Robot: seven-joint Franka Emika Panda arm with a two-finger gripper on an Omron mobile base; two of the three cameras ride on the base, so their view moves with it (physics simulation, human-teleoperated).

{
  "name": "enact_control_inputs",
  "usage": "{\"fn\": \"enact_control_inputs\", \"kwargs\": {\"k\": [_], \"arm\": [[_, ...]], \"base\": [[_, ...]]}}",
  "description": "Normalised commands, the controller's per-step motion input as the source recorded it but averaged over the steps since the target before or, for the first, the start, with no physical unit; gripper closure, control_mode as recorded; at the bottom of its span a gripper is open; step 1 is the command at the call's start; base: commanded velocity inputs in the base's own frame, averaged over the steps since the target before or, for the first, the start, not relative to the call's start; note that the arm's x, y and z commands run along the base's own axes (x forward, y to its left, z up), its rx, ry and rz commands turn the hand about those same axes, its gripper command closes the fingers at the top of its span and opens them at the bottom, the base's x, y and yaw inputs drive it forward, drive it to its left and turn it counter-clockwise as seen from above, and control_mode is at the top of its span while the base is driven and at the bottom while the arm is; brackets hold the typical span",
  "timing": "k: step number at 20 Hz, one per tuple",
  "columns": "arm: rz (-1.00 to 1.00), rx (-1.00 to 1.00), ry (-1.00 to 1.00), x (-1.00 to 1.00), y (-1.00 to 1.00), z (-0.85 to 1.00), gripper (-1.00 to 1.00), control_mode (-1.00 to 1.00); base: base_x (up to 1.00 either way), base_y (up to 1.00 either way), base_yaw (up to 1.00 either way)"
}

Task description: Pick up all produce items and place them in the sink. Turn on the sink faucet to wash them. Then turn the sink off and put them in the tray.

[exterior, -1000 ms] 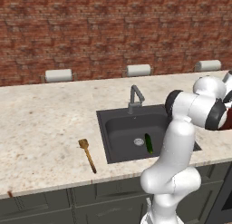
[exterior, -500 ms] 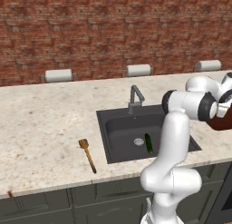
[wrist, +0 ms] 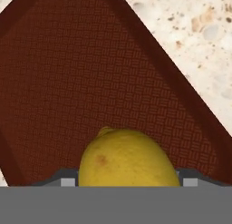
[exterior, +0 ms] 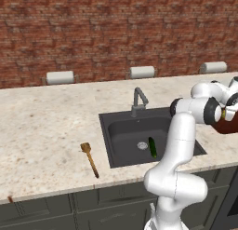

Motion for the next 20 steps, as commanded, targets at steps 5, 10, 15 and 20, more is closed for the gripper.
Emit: {"fn": "enact_control_inputs", "kwargs": {"k": [5,10,15,20], "arm": [[0.01,0.0,0.0,0.01,0.0,-0.6,1.0,-1.0],[0.02,0.0,0.0,0.07,0.0,-0.38,-1.0,-1.0],[0.0,0.0,0.0,0.04,0.0,0.02,-1.0,-1.0],[0.0,0.0,0.0,0.0,0.02,0.24,-1.0,-1.0]], "base": [[0.0,0.0,0.0],[0.0,0.0,0.0],[0.0,0.0,0.0],[0.0,0.0,0.0]]}}
